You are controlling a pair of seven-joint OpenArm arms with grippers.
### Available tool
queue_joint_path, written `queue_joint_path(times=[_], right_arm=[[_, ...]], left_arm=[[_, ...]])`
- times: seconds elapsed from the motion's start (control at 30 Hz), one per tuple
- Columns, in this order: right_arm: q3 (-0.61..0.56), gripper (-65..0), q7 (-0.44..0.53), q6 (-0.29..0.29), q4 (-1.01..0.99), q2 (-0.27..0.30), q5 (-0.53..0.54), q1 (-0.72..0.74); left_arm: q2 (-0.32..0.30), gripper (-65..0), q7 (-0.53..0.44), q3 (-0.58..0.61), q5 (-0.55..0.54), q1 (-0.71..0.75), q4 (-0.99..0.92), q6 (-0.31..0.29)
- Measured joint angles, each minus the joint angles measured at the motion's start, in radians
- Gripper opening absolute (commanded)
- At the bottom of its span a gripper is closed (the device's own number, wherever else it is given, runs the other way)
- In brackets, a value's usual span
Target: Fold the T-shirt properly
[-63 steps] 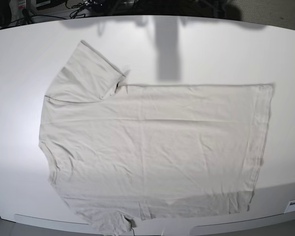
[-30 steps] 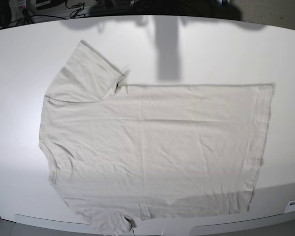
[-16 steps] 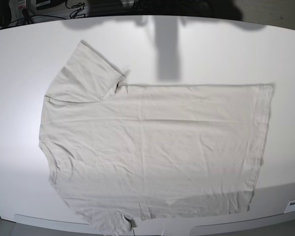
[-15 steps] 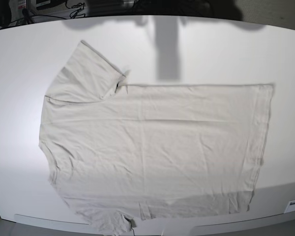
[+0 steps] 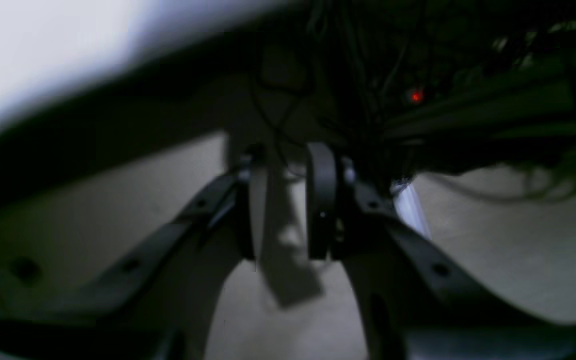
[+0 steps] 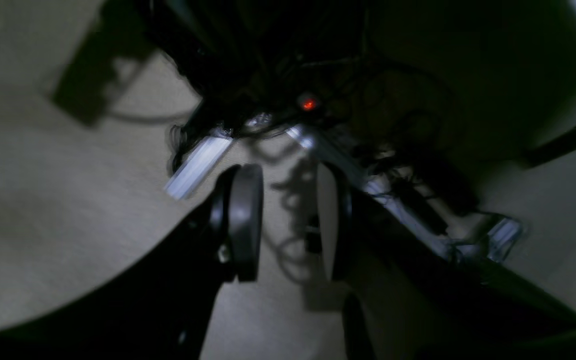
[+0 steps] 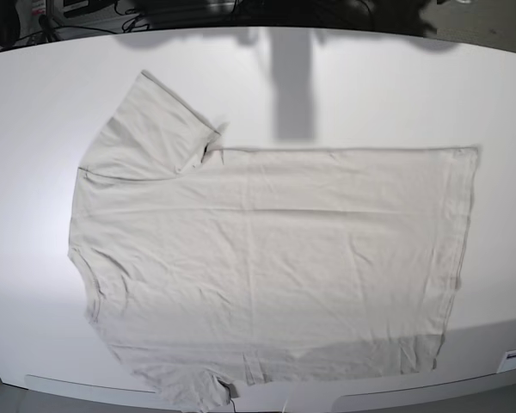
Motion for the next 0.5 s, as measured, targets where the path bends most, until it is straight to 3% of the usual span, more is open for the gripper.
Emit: queue_joint_path(times=[0.1,0.2,0.37,0.5], right_arm=[[0.0,-45.4,-0.066,-0.041,0.095,0.059,-0.009,-0.005],[0.002,-45.4,-0.156,-0.07,0.169,0.101,-0.093,0.003],[0.0,-45.4,-0.278,-0.071,0.222,0.111,-0.204,0.081],[0.0,-45.4,-0.283,-0.074,0.223,0.111,-0.221,0.153]], left_arm=[[-0.06,-46.3,0.033,-0.001,0.002,-0.011,0.121,0.054],[-0.118,-44.7,0.059,-0.002,0.049,-0.055,0.188,0.055],[-0.148,-44.7,0.113,-0.001,0.165,-0.183,0.191,0.052],[-0.148,-44.7,0.111,0.0,0.235,-0.298,0.191,0.035]])
